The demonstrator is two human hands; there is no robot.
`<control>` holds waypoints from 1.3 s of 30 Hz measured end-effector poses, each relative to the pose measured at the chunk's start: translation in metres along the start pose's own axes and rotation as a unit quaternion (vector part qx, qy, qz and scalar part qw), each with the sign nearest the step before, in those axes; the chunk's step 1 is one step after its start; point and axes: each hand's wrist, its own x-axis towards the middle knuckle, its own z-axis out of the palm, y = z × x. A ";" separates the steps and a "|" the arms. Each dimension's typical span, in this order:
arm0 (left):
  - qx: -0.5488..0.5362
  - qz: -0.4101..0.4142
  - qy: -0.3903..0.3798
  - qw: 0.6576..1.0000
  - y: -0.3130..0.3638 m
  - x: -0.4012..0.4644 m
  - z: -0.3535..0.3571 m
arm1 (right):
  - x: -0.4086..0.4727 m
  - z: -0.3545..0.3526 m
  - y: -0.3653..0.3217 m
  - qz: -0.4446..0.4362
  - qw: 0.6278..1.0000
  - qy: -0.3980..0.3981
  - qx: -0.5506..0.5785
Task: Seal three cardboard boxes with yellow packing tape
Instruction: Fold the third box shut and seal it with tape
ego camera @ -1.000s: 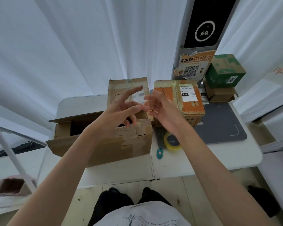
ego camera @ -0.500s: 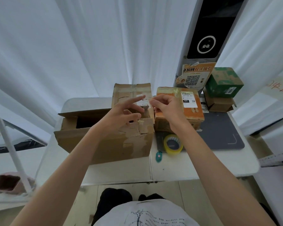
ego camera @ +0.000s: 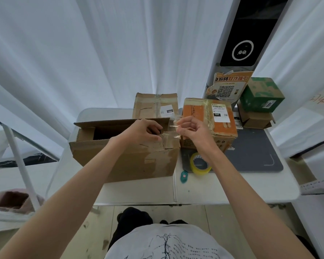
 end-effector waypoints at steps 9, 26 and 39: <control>-0.032 0.000 -0.043 0.999 -0.001 0.020 0.000 | -0.001 -0.002 0.008 -0.022 0.998 -0.051 -0.009; -0.019 -0.007 -0.071 0.997 -0.006 0.019 0.002 | 0.002 0.004 0.019 0.069 0.994 -0.077 0.024; 0.029 -0.011 -0.084 0.996 0.002 0.021 0.006 | 0.018 0.013 0.025 0.095 0.994 0.009 0.043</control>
